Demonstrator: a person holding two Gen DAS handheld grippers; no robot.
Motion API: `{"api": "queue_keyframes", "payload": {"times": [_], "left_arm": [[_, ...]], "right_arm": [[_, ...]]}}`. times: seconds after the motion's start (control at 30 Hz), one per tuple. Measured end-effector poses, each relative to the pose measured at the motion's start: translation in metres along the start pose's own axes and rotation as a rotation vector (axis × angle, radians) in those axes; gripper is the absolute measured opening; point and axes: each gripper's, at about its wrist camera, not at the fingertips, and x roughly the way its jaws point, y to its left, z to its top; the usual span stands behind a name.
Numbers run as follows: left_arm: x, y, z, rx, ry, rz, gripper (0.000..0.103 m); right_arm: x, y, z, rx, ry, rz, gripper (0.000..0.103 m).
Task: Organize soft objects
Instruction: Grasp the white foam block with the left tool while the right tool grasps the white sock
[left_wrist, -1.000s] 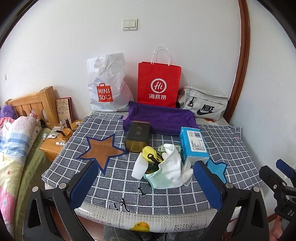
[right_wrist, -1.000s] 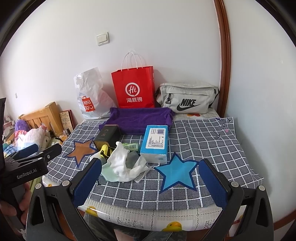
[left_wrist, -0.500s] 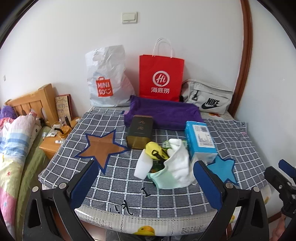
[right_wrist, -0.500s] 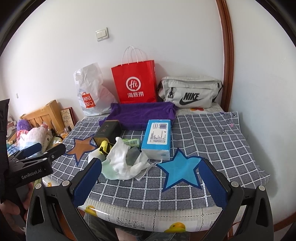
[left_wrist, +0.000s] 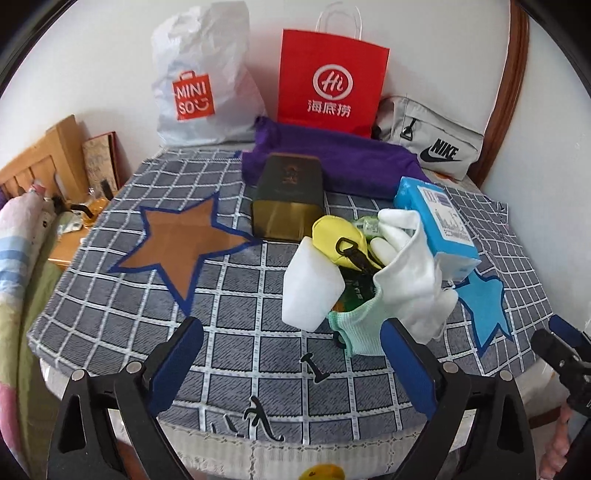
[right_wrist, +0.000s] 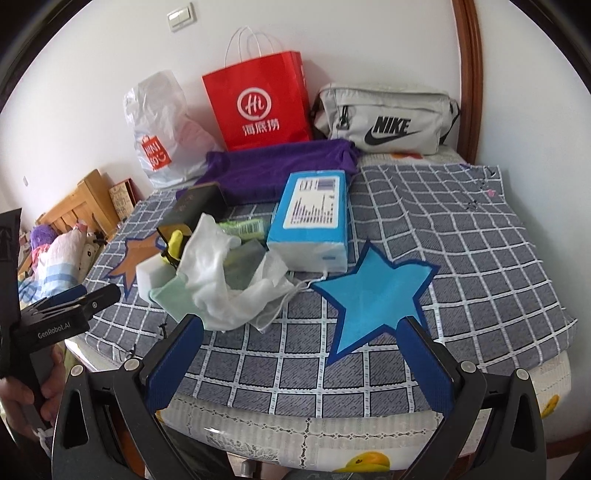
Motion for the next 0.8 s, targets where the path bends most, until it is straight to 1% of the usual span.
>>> {"api": "queue_keyframes", "payload": {"times": [0.13,0.23,0.3,0.33,0.37,0.43,0.47,0.5,0.57,0.7,0.77,0.8], "left_arm": [[0.024,-0.005,0.007,0.01,0.022,-0.029,0.093],[0.042,-0.011,0.014,0.033,0.043,-0.023,0.092],[0.053,-0.013,0.018,0.047,0.055,-0.013,0.086],[0.058,-0.013,0.02,0.049,0.062,-0.012,0.084],[0.062,-0.011,0.021,0.049,0.071,-0.009,0.08],[0.069,-0.007,0.023,0.044,0.083,-0.012,0.066],[0.072,-0.004,0.024,0.027,0.084,-0.015,0.051],[0.074,0.0,0.025,0.01,0.087,-0.024,0.046],[0.078,0.008,0.026,-0.018,0.099,-0.081,0.041],[0.076,0.014,0.026,-0.024,0.089,-0.107,0.04],[0.077,0.015,0.028,-0.027,0.092,-0.118,0.04],[0.078,0.017,0.029,-0.027,0.093,-0.122,0.04]], "right_arm": [[0.022,-0.004,-0.004,0.005,0.038,0.014,0.102],[0.035,-0.004,-0.005,0.013,0.062,0.031,0.102],[0.044,-0.001,-0.004,0.007,0.074,0.042,0.102],[0.048,0.001,-0.004,0.002,0.081,0.049,0.102],[0.054,0.003,-0.002,-0.004,0.09,0.062,0.102],[0.062,0.009,0.001,-0.004,0.096,0.097,0.102],[0.066,0.013,0.003,-0.004,0.096,0.119,0.102],[0.07,0.017,0.005,-0.009,0.099,0.137,0.102],[0.081,0.03,0.009,-0.036,0.106,0.152,0.102],[0.1,0.053,0.014,-0.08,0.111,0.178,0.101],[0.109,0.064,0.014,-0.107,0.123,0.186,0.093],[0.113,0.071,0.014,-0.127,0.13,0.181,0.09]]}}
